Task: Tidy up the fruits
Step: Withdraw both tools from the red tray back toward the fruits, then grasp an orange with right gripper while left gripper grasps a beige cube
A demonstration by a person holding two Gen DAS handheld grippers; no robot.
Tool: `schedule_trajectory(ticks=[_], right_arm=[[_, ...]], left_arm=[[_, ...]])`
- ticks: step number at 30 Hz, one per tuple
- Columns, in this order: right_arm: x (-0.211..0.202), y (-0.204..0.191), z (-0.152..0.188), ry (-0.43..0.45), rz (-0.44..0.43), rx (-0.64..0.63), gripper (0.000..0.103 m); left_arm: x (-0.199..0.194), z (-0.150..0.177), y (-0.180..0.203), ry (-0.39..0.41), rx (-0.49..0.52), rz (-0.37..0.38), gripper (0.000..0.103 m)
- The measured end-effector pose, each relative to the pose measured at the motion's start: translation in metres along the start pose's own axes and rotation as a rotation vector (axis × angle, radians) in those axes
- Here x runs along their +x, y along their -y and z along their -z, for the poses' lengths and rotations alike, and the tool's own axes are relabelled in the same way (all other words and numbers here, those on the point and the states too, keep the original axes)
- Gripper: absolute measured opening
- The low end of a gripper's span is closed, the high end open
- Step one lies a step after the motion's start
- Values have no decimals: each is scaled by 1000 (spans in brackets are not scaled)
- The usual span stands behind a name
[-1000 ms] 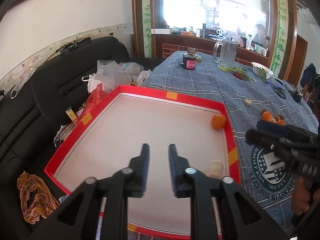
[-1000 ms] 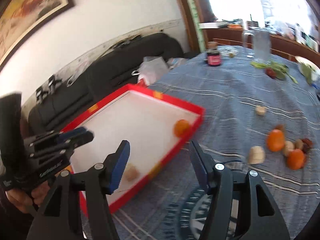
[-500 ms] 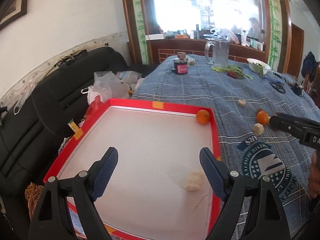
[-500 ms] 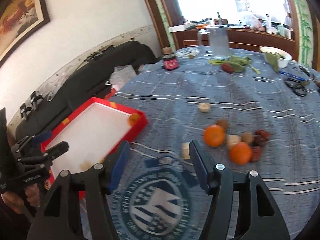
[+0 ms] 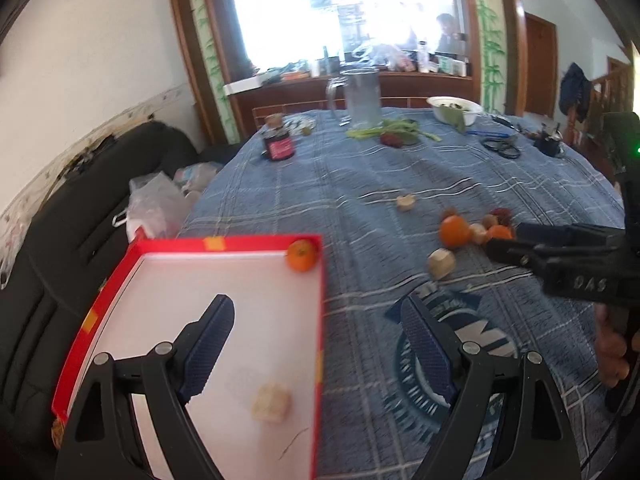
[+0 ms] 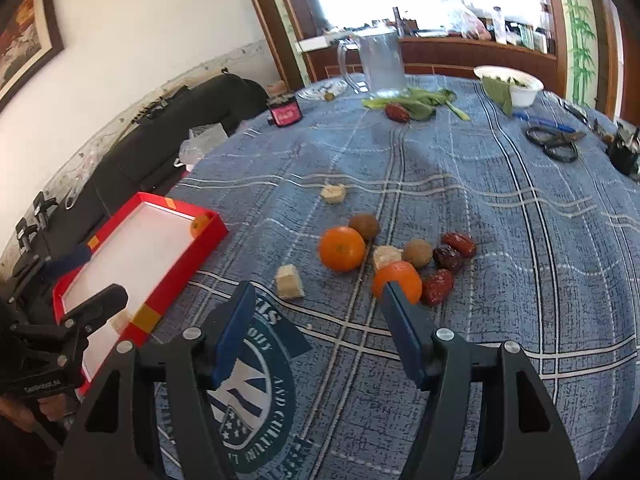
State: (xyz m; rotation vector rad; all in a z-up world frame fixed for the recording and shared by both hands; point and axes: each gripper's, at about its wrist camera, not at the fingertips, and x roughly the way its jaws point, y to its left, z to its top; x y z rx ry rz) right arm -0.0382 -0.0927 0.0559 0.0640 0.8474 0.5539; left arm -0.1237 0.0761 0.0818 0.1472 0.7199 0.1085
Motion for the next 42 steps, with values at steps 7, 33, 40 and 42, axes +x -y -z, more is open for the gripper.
schedule_trajectory(ticks=[7,33,40,42], right_arm=[[19,25,1,-75,17,116,67],[39,37,-6,-69,156,101,35],[32,49,-5,-95,130,171,35],[31,52,-5,-101,120,192,35]], left_arm=[[28,-12,24,-9,78,41,88],[73,-26,64,-113,153,203,88],[86,-27,74,-148,169,211,88],[89,-28,75,-153,171,216,88]])
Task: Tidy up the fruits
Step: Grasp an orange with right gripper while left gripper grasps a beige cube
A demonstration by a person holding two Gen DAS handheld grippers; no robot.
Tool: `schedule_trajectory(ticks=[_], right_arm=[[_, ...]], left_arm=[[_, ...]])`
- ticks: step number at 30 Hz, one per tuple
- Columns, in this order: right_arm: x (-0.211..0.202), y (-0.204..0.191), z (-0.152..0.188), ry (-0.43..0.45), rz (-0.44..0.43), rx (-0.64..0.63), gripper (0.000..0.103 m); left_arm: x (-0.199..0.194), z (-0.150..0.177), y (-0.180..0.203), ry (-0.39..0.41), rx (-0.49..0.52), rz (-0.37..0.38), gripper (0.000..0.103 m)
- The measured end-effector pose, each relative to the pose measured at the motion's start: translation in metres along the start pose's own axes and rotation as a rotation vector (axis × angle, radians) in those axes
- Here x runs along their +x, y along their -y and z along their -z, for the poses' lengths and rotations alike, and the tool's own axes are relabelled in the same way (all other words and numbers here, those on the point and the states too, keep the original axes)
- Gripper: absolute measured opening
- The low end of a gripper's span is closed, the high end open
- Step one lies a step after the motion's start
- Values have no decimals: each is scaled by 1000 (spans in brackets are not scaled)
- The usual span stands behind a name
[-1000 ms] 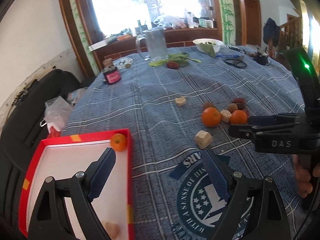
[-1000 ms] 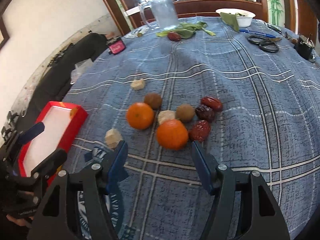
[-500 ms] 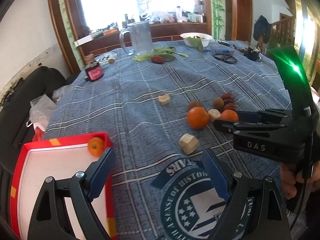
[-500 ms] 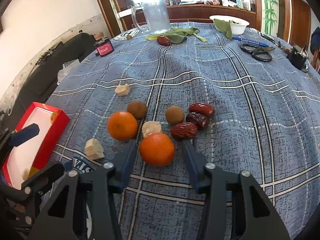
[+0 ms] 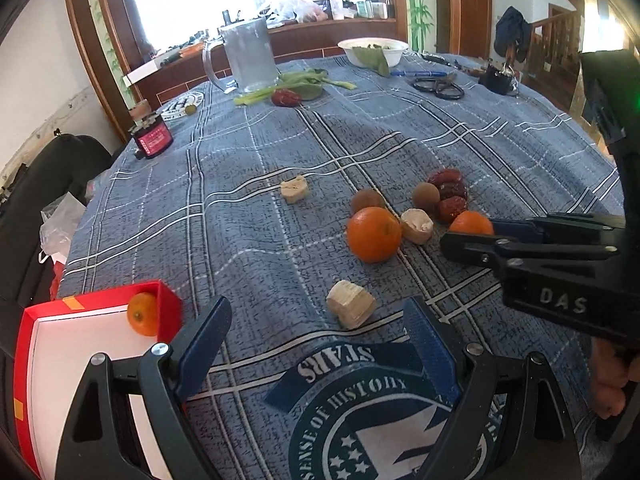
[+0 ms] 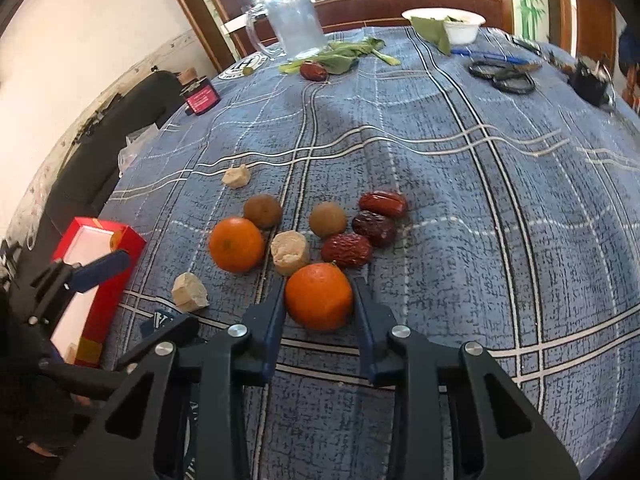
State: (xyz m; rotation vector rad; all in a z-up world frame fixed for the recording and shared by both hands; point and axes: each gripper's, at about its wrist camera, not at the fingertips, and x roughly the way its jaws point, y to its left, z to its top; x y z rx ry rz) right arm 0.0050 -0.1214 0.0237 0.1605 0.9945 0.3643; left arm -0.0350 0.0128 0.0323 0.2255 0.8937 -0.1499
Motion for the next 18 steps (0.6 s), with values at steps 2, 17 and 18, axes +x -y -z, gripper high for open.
schedule_trajectory(ticks=[2,17,18], right_arm=[[-1,0,0,-5,0,2,35],[-1,0,2,-13,-3,-1,34],[-2,0,2,-13,-1,-2,34]], left_arm=[[3,-2,1,-5,-3,5,88],[19,-4,8,-51,15,57,38],[19,-4,8,-51,13,60,36]])
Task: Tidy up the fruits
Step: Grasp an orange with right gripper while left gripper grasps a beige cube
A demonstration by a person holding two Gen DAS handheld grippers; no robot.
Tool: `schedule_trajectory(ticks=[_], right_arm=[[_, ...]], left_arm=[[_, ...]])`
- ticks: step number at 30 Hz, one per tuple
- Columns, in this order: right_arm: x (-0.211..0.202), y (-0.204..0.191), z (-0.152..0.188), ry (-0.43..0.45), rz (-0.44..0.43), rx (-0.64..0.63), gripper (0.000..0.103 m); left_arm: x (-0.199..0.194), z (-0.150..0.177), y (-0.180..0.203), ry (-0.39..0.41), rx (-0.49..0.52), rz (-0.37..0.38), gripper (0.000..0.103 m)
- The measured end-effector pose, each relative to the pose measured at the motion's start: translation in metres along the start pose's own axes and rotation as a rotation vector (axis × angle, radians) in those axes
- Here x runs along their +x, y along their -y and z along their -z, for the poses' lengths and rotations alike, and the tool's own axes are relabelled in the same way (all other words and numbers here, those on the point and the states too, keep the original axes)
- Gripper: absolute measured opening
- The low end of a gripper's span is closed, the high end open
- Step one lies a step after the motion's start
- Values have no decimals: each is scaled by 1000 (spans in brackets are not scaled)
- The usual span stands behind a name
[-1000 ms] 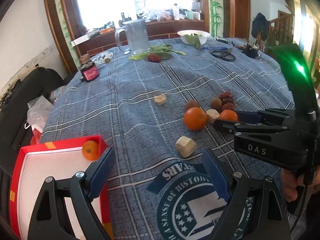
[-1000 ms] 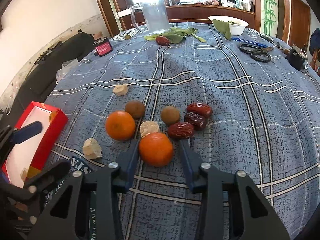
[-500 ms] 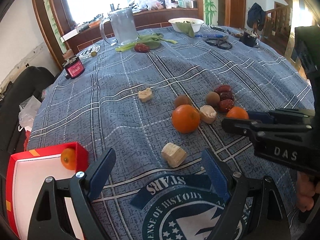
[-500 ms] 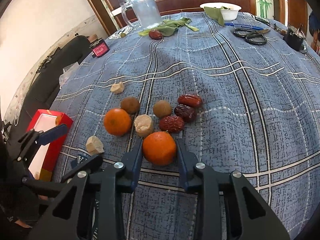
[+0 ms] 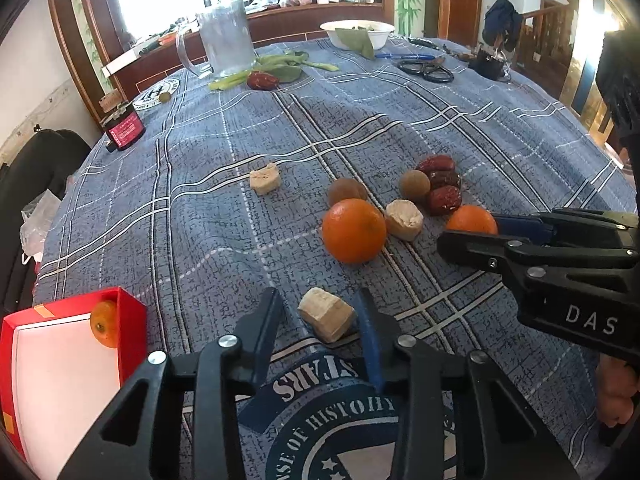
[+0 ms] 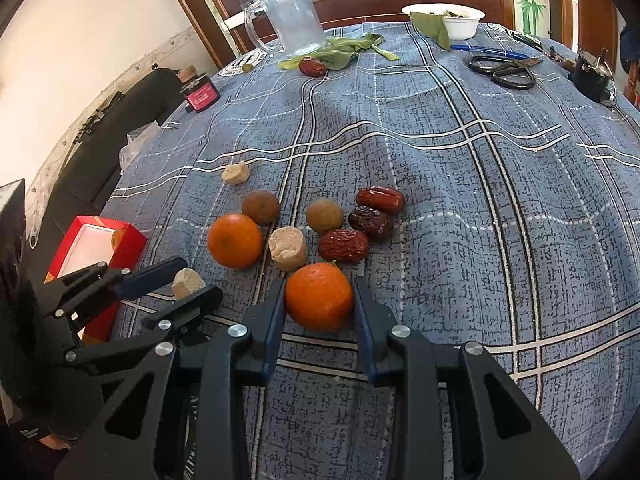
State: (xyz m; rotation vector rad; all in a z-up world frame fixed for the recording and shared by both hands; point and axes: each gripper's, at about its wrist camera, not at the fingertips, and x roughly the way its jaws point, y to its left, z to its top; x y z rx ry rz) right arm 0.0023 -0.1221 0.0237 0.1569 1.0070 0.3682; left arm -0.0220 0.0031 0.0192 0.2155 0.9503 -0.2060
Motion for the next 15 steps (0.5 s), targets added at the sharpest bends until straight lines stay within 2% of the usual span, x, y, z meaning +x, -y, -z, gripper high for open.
schedule_trajectory(ticks=[6,15], right_arm=[[1,-5,2,2,24,-28,34],[-1,-8,3,6,37,-40,34]], left_arm=[[1,0,1,2,-14,15,28],[-10,1,-1,21,-52,1,27]])
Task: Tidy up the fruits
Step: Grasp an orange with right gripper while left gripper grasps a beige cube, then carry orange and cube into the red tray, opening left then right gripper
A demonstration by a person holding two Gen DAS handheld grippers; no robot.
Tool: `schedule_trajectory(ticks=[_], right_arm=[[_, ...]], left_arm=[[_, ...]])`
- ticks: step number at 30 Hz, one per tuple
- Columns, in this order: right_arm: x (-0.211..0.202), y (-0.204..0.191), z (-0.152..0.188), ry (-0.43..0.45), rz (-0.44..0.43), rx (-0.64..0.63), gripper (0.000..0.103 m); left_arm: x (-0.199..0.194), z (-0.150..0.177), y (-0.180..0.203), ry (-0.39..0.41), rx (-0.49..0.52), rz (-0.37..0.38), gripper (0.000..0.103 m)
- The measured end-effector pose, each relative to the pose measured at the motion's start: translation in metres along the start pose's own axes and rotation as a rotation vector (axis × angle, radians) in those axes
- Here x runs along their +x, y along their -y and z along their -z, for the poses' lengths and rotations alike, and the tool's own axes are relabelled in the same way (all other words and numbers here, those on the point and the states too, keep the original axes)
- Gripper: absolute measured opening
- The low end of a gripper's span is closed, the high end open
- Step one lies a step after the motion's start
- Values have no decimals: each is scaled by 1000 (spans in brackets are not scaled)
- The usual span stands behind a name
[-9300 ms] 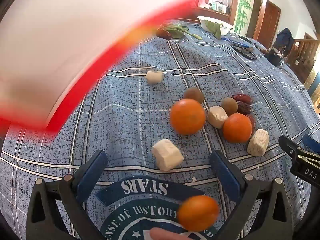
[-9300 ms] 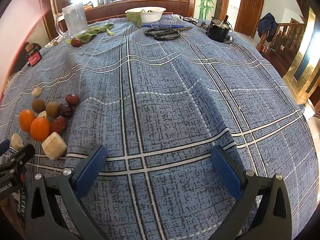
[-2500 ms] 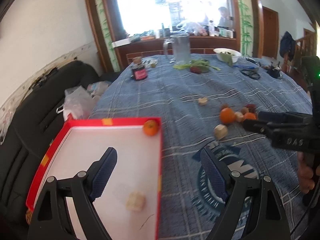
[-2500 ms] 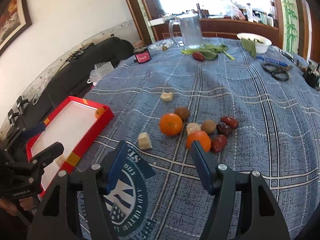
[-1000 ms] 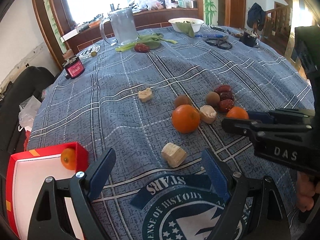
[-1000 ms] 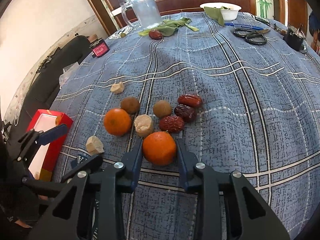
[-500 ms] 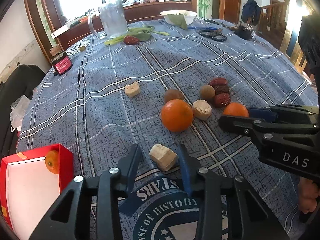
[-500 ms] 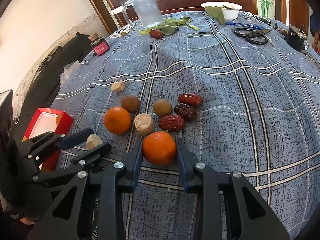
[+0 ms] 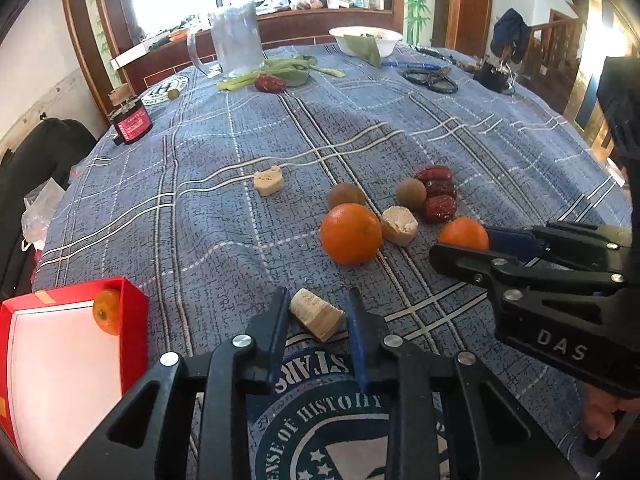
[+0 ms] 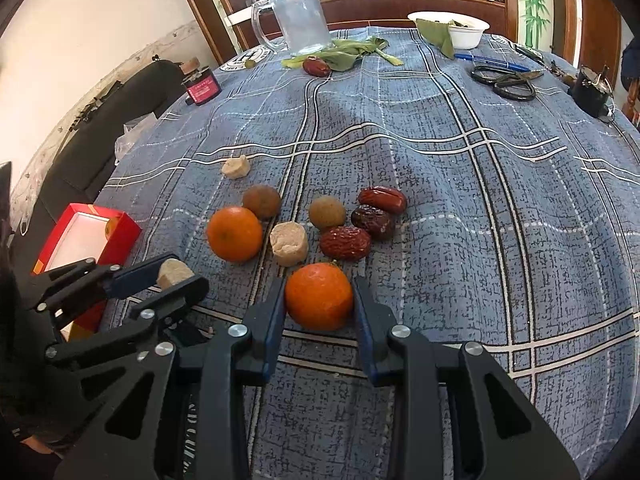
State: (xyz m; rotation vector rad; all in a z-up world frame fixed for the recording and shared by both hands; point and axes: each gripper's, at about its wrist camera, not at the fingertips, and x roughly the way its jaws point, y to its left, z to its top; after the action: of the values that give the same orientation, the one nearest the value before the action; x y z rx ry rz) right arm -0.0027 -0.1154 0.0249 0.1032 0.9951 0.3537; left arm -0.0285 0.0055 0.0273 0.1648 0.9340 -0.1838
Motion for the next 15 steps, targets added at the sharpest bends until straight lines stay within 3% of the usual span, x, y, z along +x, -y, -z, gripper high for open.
schedule_trajectory(ticks=[6,15], right_arm=[[-11,-7,1,53,-51,-19,34],[-33,-29,5,184,-85,-121,34]], left_arm=[[-28,4,-1,66,-22,-14,27],[-79,16,-13,191,-61,-121,27]])
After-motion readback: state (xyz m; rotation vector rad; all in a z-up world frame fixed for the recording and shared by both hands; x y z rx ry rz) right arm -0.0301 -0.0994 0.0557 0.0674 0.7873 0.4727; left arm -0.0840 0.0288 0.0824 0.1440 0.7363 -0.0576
